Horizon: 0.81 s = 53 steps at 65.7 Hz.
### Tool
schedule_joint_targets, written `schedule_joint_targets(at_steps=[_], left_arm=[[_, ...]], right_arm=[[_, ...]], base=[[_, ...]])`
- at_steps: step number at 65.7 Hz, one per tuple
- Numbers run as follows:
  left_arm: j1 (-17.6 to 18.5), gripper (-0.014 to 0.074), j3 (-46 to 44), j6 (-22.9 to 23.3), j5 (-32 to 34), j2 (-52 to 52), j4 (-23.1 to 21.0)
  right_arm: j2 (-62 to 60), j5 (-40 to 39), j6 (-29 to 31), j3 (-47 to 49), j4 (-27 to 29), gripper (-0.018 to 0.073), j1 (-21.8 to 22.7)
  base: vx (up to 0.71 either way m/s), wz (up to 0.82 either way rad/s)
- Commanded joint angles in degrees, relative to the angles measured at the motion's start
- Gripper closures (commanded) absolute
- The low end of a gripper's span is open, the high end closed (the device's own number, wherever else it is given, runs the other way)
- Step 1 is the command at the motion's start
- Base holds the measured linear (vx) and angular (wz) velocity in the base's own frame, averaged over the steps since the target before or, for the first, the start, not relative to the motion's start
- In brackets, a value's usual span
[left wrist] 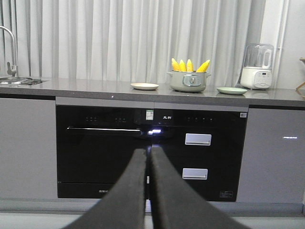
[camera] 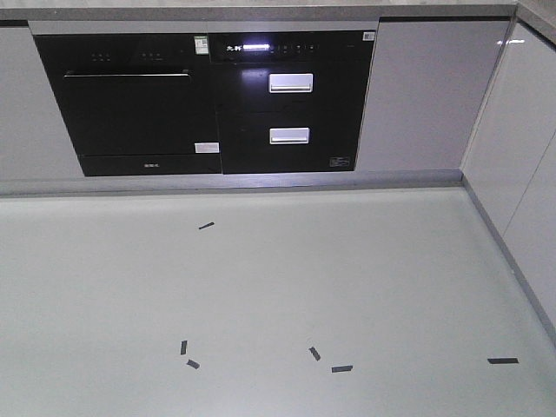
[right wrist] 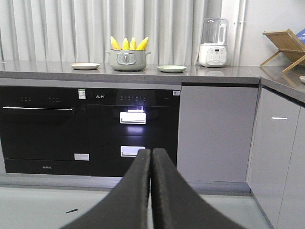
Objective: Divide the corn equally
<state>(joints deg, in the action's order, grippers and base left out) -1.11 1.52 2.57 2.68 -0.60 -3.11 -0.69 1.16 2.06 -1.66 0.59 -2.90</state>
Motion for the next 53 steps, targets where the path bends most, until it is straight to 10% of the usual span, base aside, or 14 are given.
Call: schedule_joint_targets(at_steps=[1,53], left_arm=[[0.38,0.0603,0.82,0.43,3.88,-0.96,-0.16],[0.38,0.0603,0.82,0.43,3.88,-0.96,-0.16]], right_arm=[[-0.06,-4.25,0.31,-0.39,-0.59,0.0566,0.02],[-0.06,-4.19,0.31,-0.39,-0.59,0.0566,0.02]], base=[[0.00,0.00],[0.01,0.00]])
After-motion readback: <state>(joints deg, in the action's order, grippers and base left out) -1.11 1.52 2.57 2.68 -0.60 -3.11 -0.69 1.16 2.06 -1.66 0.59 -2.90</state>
